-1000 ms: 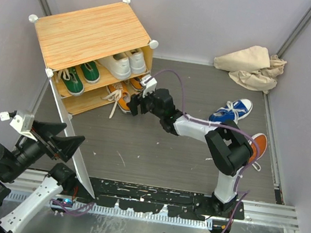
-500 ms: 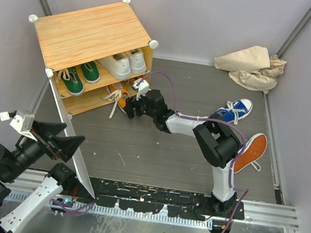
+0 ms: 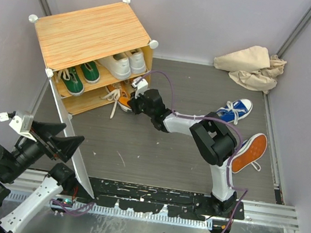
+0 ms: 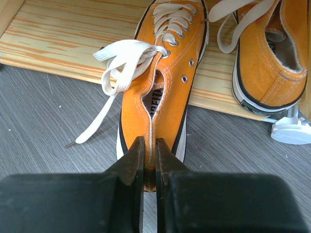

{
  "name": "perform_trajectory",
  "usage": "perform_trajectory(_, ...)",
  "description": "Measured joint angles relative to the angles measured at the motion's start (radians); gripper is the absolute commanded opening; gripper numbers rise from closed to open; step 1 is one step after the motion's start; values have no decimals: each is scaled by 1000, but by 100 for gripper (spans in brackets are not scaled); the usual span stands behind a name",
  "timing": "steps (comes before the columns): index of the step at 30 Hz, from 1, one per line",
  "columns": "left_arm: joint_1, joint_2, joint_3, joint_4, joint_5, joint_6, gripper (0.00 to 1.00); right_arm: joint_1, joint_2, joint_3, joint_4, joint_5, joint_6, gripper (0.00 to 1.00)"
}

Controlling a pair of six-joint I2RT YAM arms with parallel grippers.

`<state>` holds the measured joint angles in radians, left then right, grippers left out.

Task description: Place and organize the shoes in the shoe cabinet

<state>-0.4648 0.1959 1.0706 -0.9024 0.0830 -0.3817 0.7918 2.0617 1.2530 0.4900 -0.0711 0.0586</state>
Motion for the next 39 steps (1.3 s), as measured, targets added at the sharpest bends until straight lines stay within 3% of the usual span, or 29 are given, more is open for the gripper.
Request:
perform_trajectory(10, 0, 0, 0, 0, 0, 0, 98, 3, 3, -35, 118, 42, -4, 1)
perform_trajectory(32, 0, 17, -3, 11, 16, 3, 98, -48, 290, 274, 211, 14, 33, 2)
perform_trajectory(36, 0, 20, -9, 20, 23, 3, 98, -50, 310, 291, 222, 14, 36, 14)
perform_trajectory(39, 0, 20, -13, 26, 26, 3, 98, -50, 313, 290, 235, 19, 43, 36)
